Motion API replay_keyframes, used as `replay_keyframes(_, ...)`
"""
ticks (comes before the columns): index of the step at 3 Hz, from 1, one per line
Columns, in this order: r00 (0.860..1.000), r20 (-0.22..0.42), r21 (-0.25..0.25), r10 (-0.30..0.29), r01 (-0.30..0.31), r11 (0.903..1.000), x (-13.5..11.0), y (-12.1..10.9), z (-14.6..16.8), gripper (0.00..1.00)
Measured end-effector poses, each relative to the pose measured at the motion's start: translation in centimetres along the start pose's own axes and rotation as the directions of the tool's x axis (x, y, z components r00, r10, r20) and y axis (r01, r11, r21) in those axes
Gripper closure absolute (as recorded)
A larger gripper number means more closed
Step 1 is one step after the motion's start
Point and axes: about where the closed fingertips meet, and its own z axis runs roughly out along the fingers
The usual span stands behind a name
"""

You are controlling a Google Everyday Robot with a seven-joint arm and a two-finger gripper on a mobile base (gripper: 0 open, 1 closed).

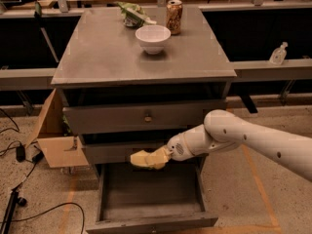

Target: Place sponge into bottom drawer

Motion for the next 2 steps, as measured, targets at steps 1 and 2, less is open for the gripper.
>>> replay_keyframes(1,0.998,0.019,-0.005,0.055,-0.055,0.9985,1.5,-2.0,1.1,1.0)
replay_keyframes(2,0.988,0.102,0.0,0.114,-0.115,0.9934,4.1,-7.1,2.2,1.0)
